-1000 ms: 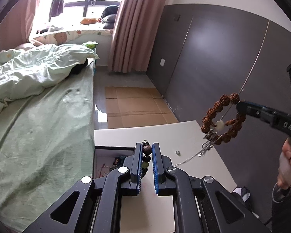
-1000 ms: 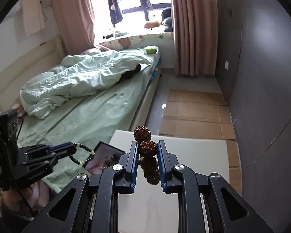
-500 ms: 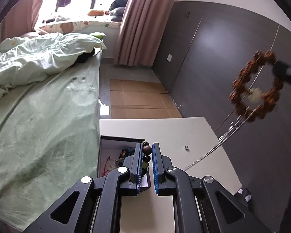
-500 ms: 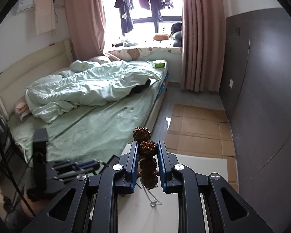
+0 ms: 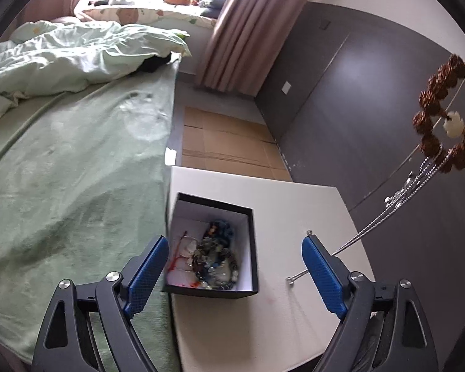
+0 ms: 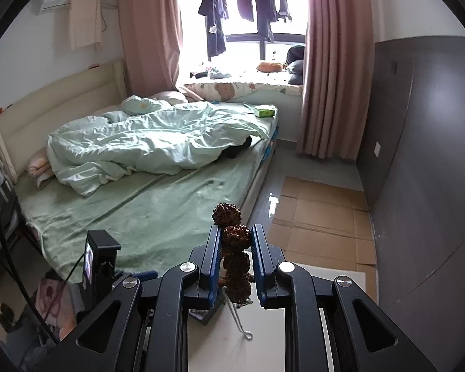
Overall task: Organize jewelry
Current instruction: 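Open the left gripper over the box while the right gripper lowers the seed bracelet in and opens, then move the right gripper to the small silver ring and grasp it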
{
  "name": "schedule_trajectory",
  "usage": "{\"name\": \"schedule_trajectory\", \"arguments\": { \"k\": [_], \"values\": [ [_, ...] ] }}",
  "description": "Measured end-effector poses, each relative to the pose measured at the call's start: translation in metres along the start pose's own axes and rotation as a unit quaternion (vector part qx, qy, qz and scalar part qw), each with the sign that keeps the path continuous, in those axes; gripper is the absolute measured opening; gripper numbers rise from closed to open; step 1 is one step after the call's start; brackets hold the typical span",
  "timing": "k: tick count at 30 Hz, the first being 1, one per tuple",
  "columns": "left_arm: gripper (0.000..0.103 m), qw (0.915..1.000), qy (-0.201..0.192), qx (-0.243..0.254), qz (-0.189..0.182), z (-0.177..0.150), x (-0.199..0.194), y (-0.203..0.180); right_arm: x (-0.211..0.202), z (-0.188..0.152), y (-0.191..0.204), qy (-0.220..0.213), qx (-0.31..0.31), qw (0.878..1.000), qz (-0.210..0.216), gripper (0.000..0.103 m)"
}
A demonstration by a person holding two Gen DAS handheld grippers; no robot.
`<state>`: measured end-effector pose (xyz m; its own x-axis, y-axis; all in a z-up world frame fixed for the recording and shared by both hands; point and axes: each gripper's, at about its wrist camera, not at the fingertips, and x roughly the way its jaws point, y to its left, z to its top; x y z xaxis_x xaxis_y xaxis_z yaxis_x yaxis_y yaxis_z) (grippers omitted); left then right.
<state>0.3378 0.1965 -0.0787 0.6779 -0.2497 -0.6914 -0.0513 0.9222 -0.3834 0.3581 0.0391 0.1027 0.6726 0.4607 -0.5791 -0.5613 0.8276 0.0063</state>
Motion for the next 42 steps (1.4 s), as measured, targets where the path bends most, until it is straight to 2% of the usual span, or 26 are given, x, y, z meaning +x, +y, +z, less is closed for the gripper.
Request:
{"name": "schedule_trajectory", "arguments": {
  "k": [13, 20, 26, 31, 34, 35, 37, 38, 39, 42],
  "values": [
    [0.088, 0.9991, -0.038, -0.013, 0.016, 0.001, -0.043, 0.025, -0.026, 0.065, 0.045, -0.055, -0.05, 0.997, 0.003, 0.02],
    [0.088, 0.9988, -0.042, -0.023, 0.015, -0.002, -0.051, 0.036, -0.01, 0.072, 0.07, -0.05, -0.073, 0.996, 0.009, 0.02],
    [0.088, 0.9987, -0.044, -0.021, 0.014, -0.005, -0.055, 0.037, 0.025, 0.052, 0.075, -0.017, -0.071, 0.997, 0.019, 0.02],
    [0.088, 0.9988, -0.043, -0.02, 0.013, -0.007, -0.054, 0.038, 0.072, 0.018, 0.07, 0.038, -0.049, 0.997, 0.039, 0.02],
    [0.088, 0.9989, -0.042, -0.02, 0.012, -0.008, -0.054, 0.039, 0.104, -0.007, 0.062, 0.075, -0.015, 0.995, 0.069, 0.021],
    [0.089, 0.9989, -0.042, -0.018, 0.01, -0.009, -0.054, 0.039, 0.115, -0.015, 0.058, 0.089, -0.001, 0.992, 0.085, 0.024],
    [0.091, 0.9989, -0.042, -0.016, 0.012, -0.01, -0.053, 0.039, 0.134, -0.031, 0.049, 0.118, 0.027, 0.988, 0.096, 0.038],
    [0.094, 0.9989, -0.042, -0.017, 0.011, -0.01, -0.054, 0.039, 0.139, -0.036, 0.046, 0.125, 0.035, 0.987, 0.095, 0.053],
    [0.096, 0.9988, -0.044, -0.019, 0.008, -0.01, -0.053, 0.04, 0.142, -0.044, 0.038, 0.127, 0.048, 0.986, 0.094, 0.059],
    [0.097, 0.9988, -0.044, -0.019, 0.005, -0.01, -0.052, 0.038, 0.142, -0.058, 0.018, 0.127, 0.078, 0.984, 0.095, 0.059]
  ]
}}
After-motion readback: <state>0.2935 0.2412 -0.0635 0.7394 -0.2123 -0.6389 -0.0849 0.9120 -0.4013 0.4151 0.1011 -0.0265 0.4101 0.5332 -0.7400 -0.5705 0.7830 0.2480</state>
